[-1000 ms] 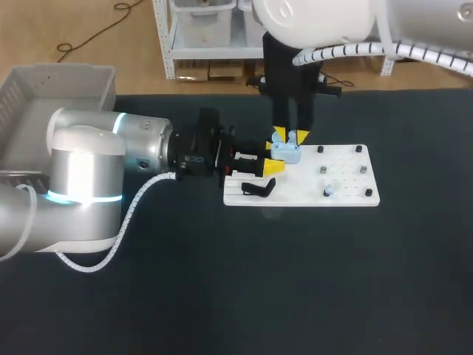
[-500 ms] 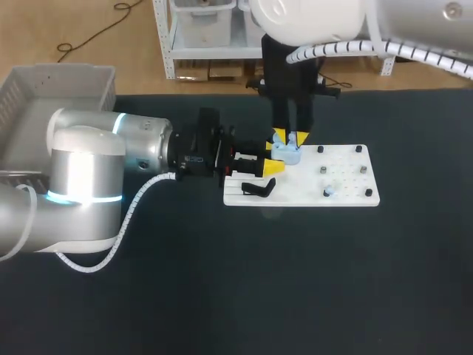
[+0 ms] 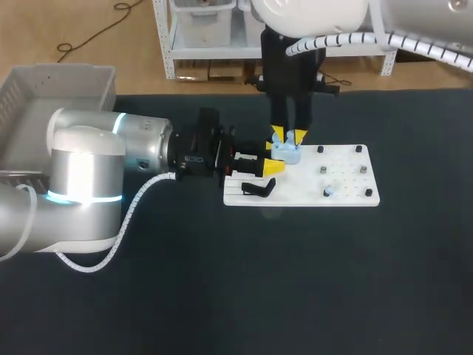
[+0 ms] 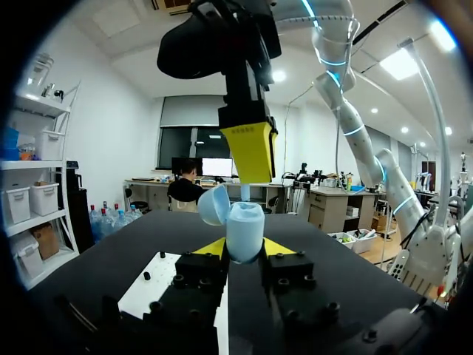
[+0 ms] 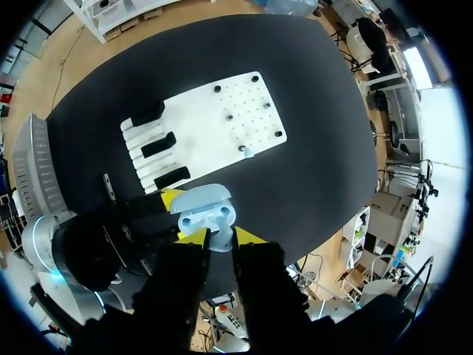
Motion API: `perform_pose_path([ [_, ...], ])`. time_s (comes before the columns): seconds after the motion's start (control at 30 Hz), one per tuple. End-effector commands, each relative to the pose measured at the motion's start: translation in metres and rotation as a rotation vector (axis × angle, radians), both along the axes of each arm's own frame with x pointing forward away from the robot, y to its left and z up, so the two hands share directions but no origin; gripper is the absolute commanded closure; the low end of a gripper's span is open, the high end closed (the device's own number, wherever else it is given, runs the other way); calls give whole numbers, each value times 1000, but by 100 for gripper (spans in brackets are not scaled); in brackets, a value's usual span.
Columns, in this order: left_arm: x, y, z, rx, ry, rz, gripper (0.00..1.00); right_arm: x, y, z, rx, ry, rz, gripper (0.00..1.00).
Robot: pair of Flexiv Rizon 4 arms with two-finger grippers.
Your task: Pick up each earbud case from the left stands, insert the matching earbuds, close the lid, and place the case in the box.
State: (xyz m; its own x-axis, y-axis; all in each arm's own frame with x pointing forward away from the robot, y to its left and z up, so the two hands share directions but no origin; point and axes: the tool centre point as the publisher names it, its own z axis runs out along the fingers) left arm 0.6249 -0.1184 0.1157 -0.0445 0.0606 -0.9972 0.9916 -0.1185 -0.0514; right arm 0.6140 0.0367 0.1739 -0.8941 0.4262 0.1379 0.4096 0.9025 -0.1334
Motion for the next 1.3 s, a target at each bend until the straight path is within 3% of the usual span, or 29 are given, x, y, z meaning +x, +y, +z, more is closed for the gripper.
perform_pose_path([
  [0.03, 0, 0, -1, -3, -2, 0, 100, -1, -2, -4, 5, -1, -3, 100],
  [1.07, 0, 0, -1, -3, -2, 0, 100, 4, -6, -15, 7, 24, -29, 100],
  [1.13, 0, 0, -1, -3, -2, 0, 100, 4, -6, -15, 9, 25, -30, 72],
  [1.17, 0, 0, -1, -3, -2, 0, 100, 4, -6, -14, 11, 24, -30, 65],
  [1.3, 0, 0, -1, -3, -2, 0, 100, 3, -5, -12, 19, 18, -28, 59],
])
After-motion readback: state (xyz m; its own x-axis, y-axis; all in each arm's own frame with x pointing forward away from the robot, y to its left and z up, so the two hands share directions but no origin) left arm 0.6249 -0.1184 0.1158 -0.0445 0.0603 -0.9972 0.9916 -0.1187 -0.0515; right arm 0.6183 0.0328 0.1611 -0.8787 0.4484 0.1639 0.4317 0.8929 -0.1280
